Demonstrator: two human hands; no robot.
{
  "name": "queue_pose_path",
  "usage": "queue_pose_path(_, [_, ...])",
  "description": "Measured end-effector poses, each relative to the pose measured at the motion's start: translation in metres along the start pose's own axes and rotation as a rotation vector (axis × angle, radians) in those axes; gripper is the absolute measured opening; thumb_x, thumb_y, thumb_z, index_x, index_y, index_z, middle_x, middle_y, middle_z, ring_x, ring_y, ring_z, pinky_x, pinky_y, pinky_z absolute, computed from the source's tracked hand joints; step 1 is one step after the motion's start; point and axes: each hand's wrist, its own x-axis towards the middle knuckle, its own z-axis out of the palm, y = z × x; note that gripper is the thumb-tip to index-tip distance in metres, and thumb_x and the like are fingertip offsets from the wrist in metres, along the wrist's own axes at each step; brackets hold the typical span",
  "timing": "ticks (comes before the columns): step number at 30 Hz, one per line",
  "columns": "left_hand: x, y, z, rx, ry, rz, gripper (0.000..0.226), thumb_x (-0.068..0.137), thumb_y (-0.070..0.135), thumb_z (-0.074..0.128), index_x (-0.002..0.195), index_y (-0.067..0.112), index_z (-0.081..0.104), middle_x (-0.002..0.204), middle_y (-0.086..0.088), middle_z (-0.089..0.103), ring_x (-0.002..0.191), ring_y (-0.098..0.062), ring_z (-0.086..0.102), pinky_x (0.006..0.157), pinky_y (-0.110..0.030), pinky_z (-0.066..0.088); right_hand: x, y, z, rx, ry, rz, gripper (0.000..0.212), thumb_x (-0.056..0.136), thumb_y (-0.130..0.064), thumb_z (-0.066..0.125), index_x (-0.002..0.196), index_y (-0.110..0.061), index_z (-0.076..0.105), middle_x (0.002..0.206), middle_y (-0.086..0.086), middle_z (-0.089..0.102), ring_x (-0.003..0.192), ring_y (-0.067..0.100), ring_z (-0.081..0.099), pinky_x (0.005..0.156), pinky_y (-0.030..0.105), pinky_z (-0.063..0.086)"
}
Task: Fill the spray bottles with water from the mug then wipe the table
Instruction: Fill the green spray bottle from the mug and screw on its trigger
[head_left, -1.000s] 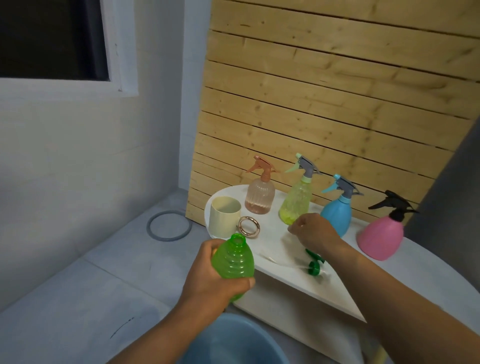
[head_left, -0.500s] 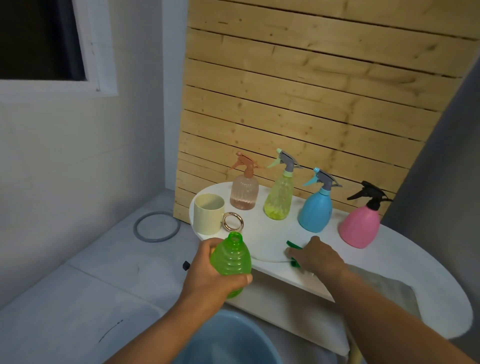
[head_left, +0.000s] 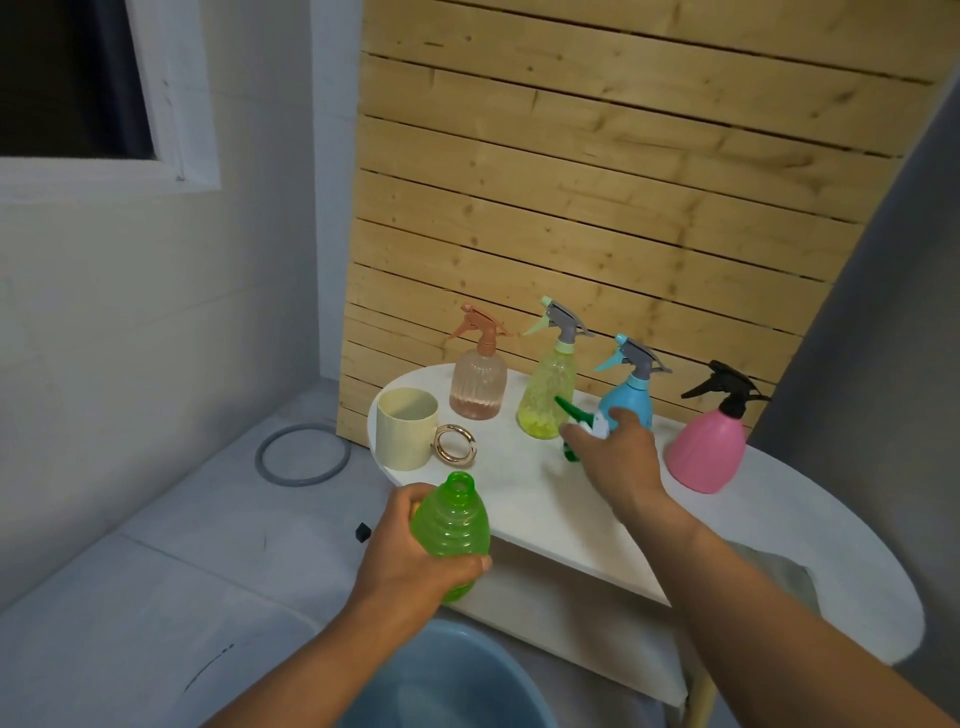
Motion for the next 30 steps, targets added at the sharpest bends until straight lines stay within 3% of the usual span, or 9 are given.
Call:
queue_pose_path(3, [-0.001, -0.001, -0.001, 0.011, 0.005, 0.006, 0.078, 0.048, 0.026, 0.096, 0.114, 0.039, 0.056, 0.102, 0.011, 0.07, 0.093, -0.01, 0.069, 0.086, -0.041, 0.06, -0.016, -0.038, -0.011, 0.048, 0.07, -0.163, 0.077, 0.081, -0.051, 0.074, 0.148, -0.027, 0.043, 0.14, 0.005, 0.047, 0.112, 0.024, 0.058, 0.095, 0.044, 0.053])
queue_pose_path(5, [-0.001, -0.003, -0.002, 0.019, 0.006, 0.011, 0.076, 0.055, 0.017, 0.099, 0.114, 0.038, 0.056, 0.103, 0.01, 0.07, 0.094, -0.01, 0.069, 0.088, -0.042, 0.06, -0.03, -0.058, -0.019, 0.034, 0.103, -0.289, 0.073, 0.086, -0.049, 0.073, 0.149, -0.032, 0.041, 0.143, -0.001, 0.039, 0.115, 0.019, 0.053, 0.098, 0.039, 0.049])
queue_pose_path(9, [-0.003, -0.004, -0.007, 0.023, 0.017, 0.009, 0.078, 0.056, 0.015, 0.1, 0.115, 0.038, 0.055, 0.106, 0.01, 0.069, 0.096, -0.011, 0.068, 0.089, -0.043, 0.059, -0.053, -0.085, -0.032, -0.051, 0.183, -0.536, 0.073, 0.087, -0.045, 0.073, 0.151, -0.032, 0.038, 0.138, -0.005, 0.038, 0.106, 0.015, 0.053, 0.087, 0.033, 0.049])
queue_pose_path(11, [-0.004, -0.004, -0.009, 0.038, 0.017, 0.009, 0.079, 0.055, 0.017, 0.1, 0.116, 0.038, 0.054, 0.107, 0.011, 0.068, 0.097, -0.01, 0.067, 0.089, -0.042, 0.059, -0.057, -0.09, -0.034, -0.126, 0.203, -0.596, 0.075, 0.088, -0.047, 0.072, 0.152, -0.031, 0.035, 0.137, -0.005, 0.037, 0.106, 0.02, 0.057, 0.082, 0.038, 0.054])
queue_pose_path(13, [-0.006, -0.005, -0.012, 0.04, 0.02, 0.012, 0.081, 0.054, 0.019, 0.101, 0.117, 0.038, 0.053, 0.107, 0.012, 0.067, 0.098, -0.009, 0.066, 0.089, -0.041, 0.059, -0.061, -0.095, -0.037, -0.185, 0.226, -0.642, 0.077, 0.088, -0.047, 0.071, 0.153, -0.03, 0.033, 0.136, -0.005, 0.036, 0.104, 0.021, 0.058, 0.076, 0.036, 0.051])
queue_pose_path(15, [-0.008, -0.004, -0.014, 0.042, 0.018, 0.017, 0.082, 0.055, 0.019, 0.101, 0.118, 0.038, 0.053, 0.108, 0.012, 0.067, 0.098, -0.008, 0.065, 0.088, -0.039, 0.059, -0.064, -0.099, -0.041, -0.238, 0.237, -0.68, 0.078, 0.089, -0.046, 0.071, 0.154, -0.029, 0.031, 0.136, -0.004, 0.036, 0.106, 0.021, 0.056, 0.074, 0.033, 0.047])
queue_pose_path(19, [-0.011, -0.004, -0.017, 0.05, 0.005, 0.028, 0.085, 0.055, 0.019, 0.102, 0.121, 0.037, 0.051, 0.11, 0.012, 0.064, 0.1, -0.008, 0.063, 0.085, -0.034, 0.058, -0.073, -0.106, -0.042, -0.288, 0.263, -0.771, 0.077, 0.091, -0.045, 0.069, 0.155, -0.028, 0.029, 0.137, -0.001, 0.037, 0.107, 0.024, 0.055, 0.071, 0.039, 0.053])
queue_pose_path(27, [-0.015, -0.004, -0.016, 0.059, 0.002, 0.037, 0.083, 0.054, 0.019, 0.102, 0.119, 0.036, 0.053, 0.109, 0.012, 0.066, 0.1, -0.011, 0.065, 0.088, -0.038, 0.058, -0.092, -0.112, -0.032, -0.338, 0.357, -1.019, 0.081, 0.087, -0.037, 0.077, 0.154, -0.013, 0.038, 0.131, 0.009, 0.049, 0.097, 0.024, 0.059, 0.055, 0.024, 0.034])
queue_pose_path(30, [-0.017, -0.002, -0.015, 0.053, -0.003, 0.038, 0.082, 0.055, 0.018, 0.102, 0.119, 0.035, 0.053, 0.109, 0.012, 0.065, 0.1, -0.01, 0.065, 0.089, -0.038, 0.058, -0.103, -0.109, -0.022, -0.292, 0.264, -1.045, 0.083, 0.087, -0.04, 0.077, 0.155, -0.015, 0.036, 0.134, 0.004, 0.043, 0.098, 0.021, 0.058, 0.058, 0.024, 0.036])
